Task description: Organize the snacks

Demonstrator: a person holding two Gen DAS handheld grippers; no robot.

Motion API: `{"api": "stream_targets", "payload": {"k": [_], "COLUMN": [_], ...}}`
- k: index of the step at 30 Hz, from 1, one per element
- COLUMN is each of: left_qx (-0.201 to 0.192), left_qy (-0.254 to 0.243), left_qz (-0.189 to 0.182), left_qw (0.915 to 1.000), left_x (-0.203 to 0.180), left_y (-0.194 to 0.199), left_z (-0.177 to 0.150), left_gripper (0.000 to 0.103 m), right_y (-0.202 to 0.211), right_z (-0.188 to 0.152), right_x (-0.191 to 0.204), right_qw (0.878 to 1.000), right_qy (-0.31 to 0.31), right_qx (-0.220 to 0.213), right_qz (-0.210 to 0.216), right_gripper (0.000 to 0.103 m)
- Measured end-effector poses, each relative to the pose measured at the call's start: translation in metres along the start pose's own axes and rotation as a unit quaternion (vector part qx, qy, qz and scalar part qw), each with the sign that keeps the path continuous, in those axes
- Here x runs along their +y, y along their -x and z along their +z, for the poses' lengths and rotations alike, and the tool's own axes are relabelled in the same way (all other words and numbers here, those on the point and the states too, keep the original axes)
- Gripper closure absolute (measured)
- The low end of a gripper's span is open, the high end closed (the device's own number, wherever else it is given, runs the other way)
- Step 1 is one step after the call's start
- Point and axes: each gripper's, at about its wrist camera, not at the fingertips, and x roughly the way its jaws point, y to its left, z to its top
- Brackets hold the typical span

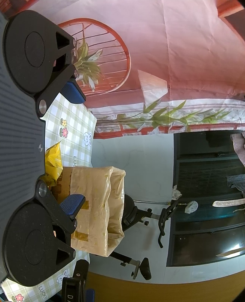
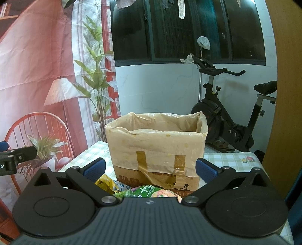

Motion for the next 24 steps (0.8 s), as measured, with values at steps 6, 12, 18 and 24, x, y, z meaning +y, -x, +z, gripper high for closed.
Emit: {"api": "stream_targets", "payload": {"k": [6,12,18,24], "left_qx": [0.004,-0.012,-0.031,0.026], "left_qy": [0.001,0.001,0.001,0.051], "left_qz": [-0.002,-0.008,-0.012,-0.041], "left_qw": [1.0000,0.9999,0.9994,0.9975], "left_x": [0.000,0.006,0.018,0.031], "left_y": [-0.002,-0.012,-0.042,-0.092], "left_z": [-0.001,0.003,-0.006,-0.035], "left_gripper": [0.000,0.000,0.001,0.002], "right_y": [0.000,-0.002,-0.018,-0.054], "right_z": [0.000,-0.002,-0.005,-0.019], "right_x": [0.000,0.000,-0.008,-0.009], "right_qw": [1.000,1.000,0.999,1.000], "right_qy": [0.000,-0.003,-0.007,0.003], "right_qx": [0.000,0.000,-0.030,-0.022], "right_qz": [0.000,0.002,0.013,0.014], "right_gripper": [0.000,0.000,0.000,0.000]}}
